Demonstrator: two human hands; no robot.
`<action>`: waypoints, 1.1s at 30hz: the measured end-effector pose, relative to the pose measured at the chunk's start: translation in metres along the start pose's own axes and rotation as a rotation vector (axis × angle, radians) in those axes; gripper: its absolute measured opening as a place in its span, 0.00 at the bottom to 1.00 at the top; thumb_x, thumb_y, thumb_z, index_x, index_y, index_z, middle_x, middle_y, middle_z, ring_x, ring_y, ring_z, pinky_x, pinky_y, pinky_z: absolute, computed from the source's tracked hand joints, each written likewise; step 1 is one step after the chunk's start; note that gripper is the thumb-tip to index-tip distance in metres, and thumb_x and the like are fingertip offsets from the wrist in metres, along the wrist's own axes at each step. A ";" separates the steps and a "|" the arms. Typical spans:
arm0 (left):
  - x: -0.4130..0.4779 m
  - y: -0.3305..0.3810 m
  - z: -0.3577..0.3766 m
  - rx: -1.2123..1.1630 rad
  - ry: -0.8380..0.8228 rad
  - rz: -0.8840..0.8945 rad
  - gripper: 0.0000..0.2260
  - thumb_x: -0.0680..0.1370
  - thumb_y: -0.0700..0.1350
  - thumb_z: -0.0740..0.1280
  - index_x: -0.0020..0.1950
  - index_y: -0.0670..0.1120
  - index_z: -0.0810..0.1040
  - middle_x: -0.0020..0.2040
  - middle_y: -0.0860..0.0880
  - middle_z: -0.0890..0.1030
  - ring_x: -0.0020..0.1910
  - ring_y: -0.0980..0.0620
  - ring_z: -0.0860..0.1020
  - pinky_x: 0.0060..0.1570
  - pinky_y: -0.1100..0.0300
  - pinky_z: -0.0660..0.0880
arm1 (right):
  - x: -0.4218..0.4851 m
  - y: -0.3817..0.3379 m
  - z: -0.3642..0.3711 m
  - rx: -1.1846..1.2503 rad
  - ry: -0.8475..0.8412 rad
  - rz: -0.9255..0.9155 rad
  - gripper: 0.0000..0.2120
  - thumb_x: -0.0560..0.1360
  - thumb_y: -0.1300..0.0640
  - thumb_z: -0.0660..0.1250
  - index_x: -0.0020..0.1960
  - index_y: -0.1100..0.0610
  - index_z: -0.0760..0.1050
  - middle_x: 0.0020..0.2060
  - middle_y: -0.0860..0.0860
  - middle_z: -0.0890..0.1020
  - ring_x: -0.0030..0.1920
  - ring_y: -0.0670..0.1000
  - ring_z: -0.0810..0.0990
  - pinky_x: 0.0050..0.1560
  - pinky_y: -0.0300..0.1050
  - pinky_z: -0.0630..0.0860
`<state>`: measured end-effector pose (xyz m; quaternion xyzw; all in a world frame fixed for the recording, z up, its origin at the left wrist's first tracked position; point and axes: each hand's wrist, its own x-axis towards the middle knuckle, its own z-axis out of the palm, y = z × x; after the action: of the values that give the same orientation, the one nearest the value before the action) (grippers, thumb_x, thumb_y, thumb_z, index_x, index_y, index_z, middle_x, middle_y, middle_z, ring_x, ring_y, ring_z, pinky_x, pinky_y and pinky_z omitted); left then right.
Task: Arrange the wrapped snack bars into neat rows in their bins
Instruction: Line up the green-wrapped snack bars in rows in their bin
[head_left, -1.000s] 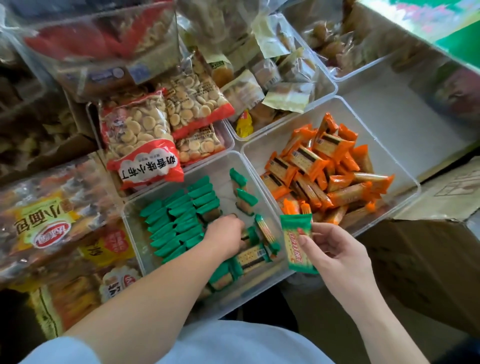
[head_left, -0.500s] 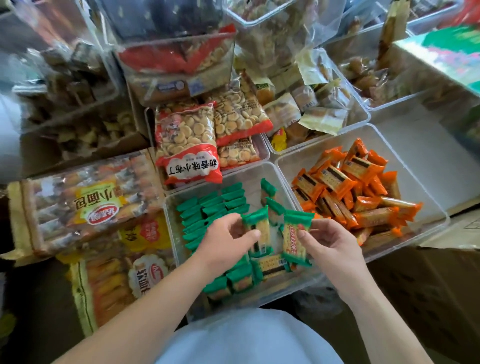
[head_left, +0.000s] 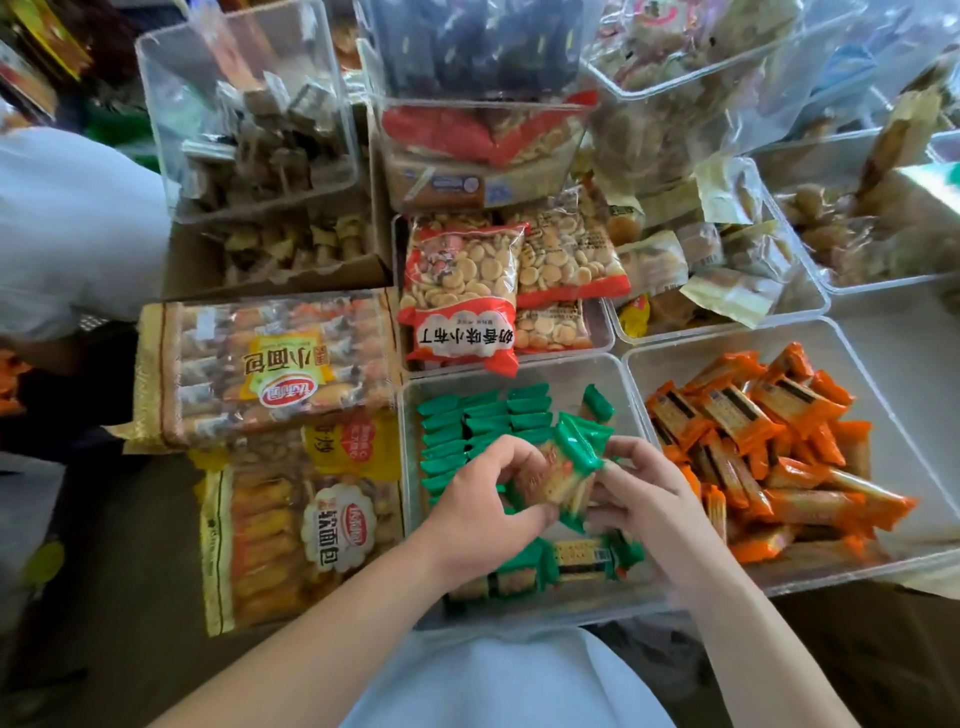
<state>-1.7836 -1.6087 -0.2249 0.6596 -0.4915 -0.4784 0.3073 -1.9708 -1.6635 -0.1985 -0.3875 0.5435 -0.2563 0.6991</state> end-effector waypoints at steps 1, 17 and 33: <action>0.000 -0.001 -0.001 0.008 0.026 -0.001 0.18 0.73 0.47 0.79 0.53 0.62 0.75 0.52 0.59 0.82 0.55 0.59 0.80 0.55 0.59 0.78 | 0.000 -0.001 0.001 0.024 -0.017 0.004 0.08 0.84 0.60 0.63 0.63 0.57 0.75 0.49 0.56 0.88 0.47 0.56 0.88 0.39 0.43 0.84; 0.013 -0.014 -0.009 0.229 0.040 -0.113 0.18 0.77 0.55 0.75 0.66 0.58 0.77 0.59 0.61 0.80 0.57 0.62 0.79 0.61 0.52 0.79 | 0.031 0.022 -0.005 -0.403 0.097 -0.089 0.17 0.76 0.57 0.75 0.61 0.47 0.74 0.50 0.44 0.86 0.51 0.44 0.85 0.44 0.39 0.83; 0.001 -0.040 -0.028 0.190 0.072 -0.220 0.19 0.81 0.48 0.70 0.72 0.57 0.74 0.64 0.62 0.77 0.56 0.65 0.79 0.62 0.55 0.80 | 0.116 0.093 0.010 -0.549 0.176 -0.064 0.29 0.75 0.66 0.74 0.70 0.49 0.69 0.61 0.46 0.78 0.64 0.48 0.78 0.66 0.48 0.76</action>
<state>-1.7435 -1.5987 -0.2510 0.7523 -0.4479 -0.4367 0.2066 -1.9350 -1.6987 -0.3395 -0.5555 0.6387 -0.1541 0.5096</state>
